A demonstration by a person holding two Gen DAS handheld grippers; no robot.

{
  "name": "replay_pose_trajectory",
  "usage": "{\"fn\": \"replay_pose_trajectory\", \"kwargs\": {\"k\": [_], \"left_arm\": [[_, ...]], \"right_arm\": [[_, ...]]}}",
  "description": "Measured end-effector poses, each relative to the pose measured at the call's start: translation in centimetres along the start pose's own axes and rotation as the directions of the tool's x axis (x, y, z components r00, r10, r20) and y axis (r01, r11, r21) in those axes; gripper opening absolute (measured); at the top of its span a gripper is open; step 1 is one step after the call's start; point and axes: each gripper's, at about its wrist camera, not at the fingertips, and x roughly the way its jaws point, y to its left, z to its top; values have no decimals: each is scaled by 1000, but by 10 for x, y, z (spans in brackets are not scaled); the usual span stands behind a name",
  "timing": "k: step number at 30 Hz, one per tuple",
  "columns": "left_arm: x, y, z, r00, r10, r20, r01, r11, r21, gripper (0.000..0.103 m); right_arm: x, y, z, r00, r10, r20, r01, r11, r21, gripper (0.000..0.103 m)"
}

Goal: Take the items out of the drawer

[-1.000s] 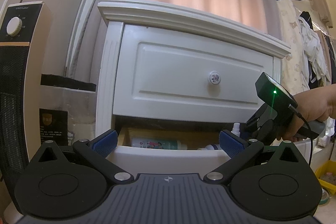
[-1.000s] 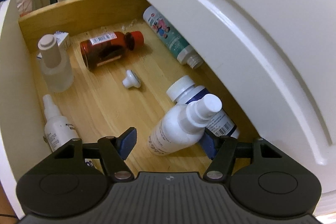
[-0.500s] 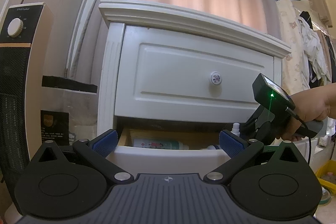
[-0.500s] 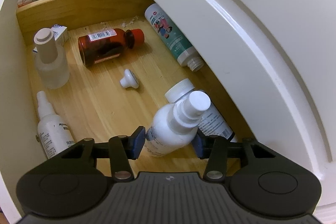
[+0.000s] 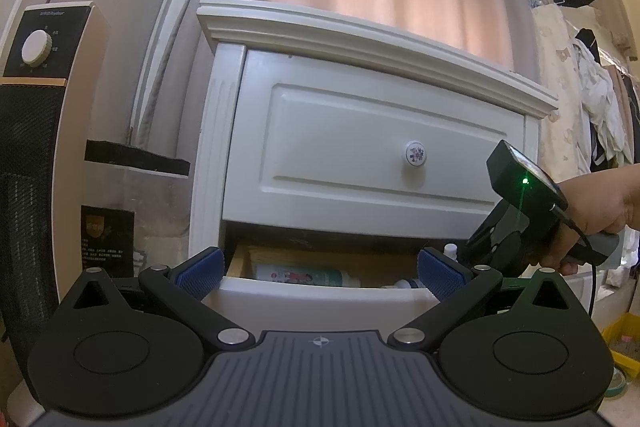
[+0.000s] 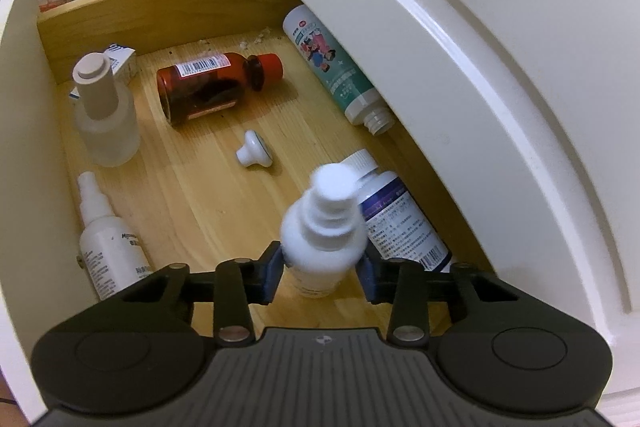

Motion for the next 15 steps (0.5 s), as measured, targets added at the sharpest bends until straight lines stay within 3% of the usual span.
{"fn": "replay_pose_trajectory", "kwargs": {"k": [15], "left_arm": [[-3,-1,2,1000,-19,2,19,1000,3,103]], "right_arm": [[-22,-4,-9,998,-26,59,25,999,30,38]]}}
